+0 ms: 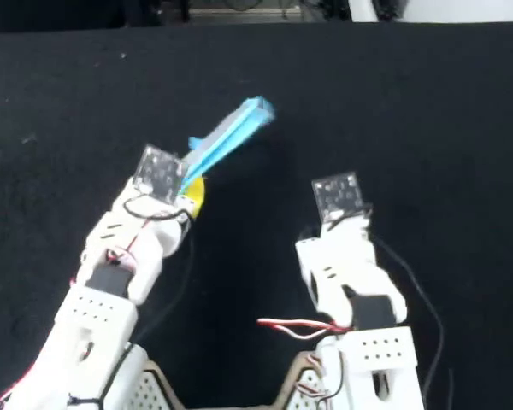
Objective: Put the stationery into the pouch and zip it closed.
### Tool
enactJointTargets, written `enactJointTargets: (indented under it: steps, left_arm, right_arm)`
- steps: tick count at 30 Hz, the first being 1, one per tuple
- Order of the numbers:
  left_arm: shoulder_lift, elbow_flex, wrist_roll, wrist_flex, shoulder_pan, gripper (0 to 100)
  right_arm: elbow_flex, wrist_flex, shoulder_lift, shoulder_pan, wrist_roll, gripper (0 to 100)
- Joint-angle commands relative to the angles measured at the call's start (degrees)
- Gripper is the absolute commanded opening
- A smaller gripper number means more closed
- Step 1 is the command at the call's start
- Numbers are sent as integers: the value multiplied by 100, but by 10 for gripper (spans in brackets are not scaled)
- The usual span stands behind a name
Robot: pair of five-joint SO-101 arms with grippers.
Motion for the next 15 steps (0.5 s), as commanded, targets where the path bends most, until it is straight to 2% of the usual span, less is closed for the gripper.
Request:
enactJointTargets:
  steps: [1, 5, 11, 15]
  left_arm:
    - [281, -444, 255, 114, 110, 163]
    - [281, -971, 281, 976, 303, 164]
    - [281, -2598, 316, 2910, 295, 198]
    - [343, -3134, 571, 3508, 259, 205]
  right_arm:
    - [-31, -132, -75, 44, -44, 12]
    - [-22, -123, -75, 35, -44, 12]
    - [-22, -114, -75, 35, -44, 12]
    - [-22, -114, -75, 35, -44, 12]
